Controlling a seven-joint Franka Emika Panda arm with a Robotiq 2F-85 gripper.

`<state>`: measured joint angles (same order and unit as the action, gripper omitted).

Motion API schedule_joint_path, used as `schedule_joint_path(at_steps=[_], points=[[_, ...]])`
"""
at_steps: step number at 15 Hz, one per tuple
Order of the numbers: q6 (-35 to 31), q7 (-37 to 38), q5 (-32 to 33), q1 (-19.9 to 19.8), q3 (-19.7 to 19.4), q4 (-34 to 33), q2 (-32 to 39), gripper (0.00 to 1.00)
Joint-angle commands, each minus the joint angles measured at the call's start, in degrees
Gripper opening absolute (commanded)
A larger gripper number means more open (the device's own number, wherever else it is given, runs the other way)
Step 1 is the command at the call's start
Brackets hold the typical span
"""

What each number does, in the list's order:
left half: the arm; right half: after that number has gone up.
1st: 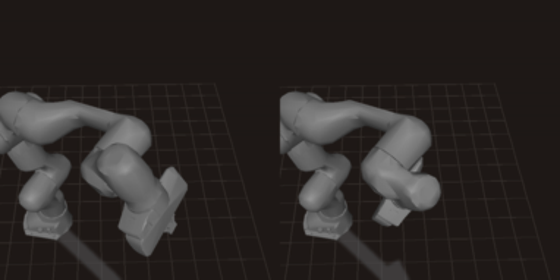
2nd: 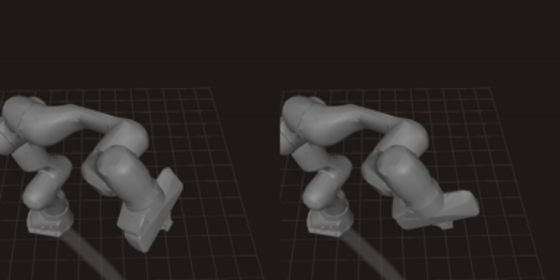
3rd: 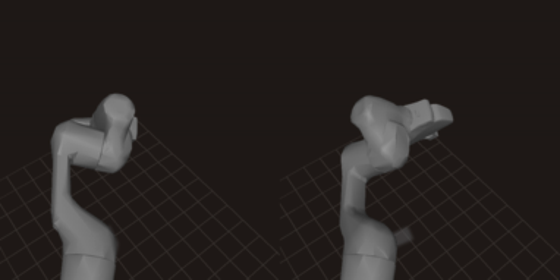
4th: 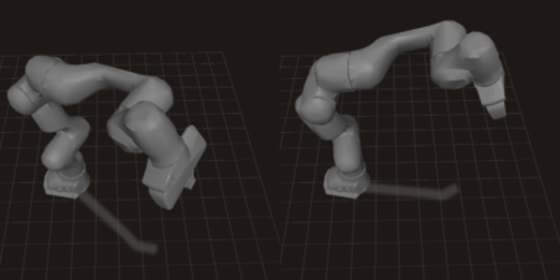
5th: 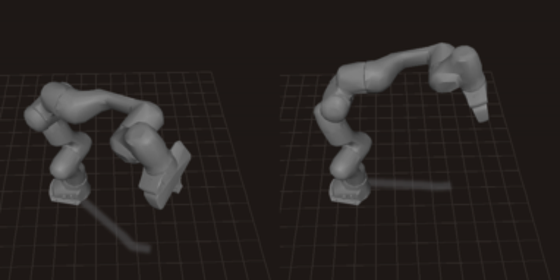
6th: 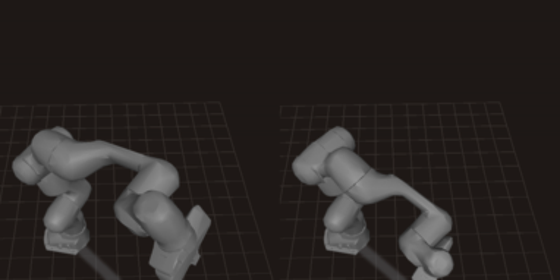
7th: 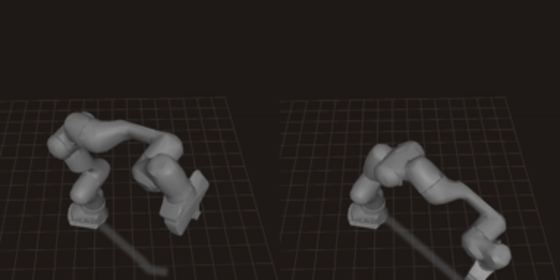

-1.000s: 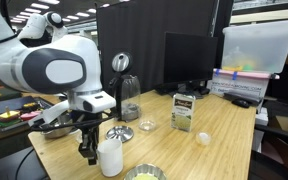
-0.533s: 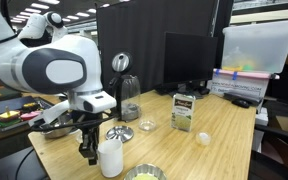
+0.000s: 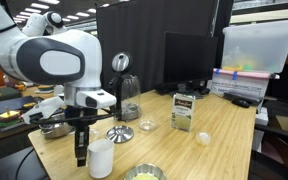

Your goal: Pour the contents from the white cup into the glass cup then put the white cup on the table

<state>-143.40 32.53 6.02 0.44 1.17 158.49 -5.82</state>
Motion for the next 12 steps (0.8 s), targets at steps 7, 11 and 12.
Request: schedule_joint_path(at_steps=[7,11,12], points=[[17.0,-17.0,0.1,-1.2,-0.3,-14.4,-2.4,0.02],[28.5,-28.6,0.1,-1.2,-1.8,-26.0,1.8,0.02],[31.1,-31.2,0.7,-1.4,-2.2,-28.8,3.1,0.02]])
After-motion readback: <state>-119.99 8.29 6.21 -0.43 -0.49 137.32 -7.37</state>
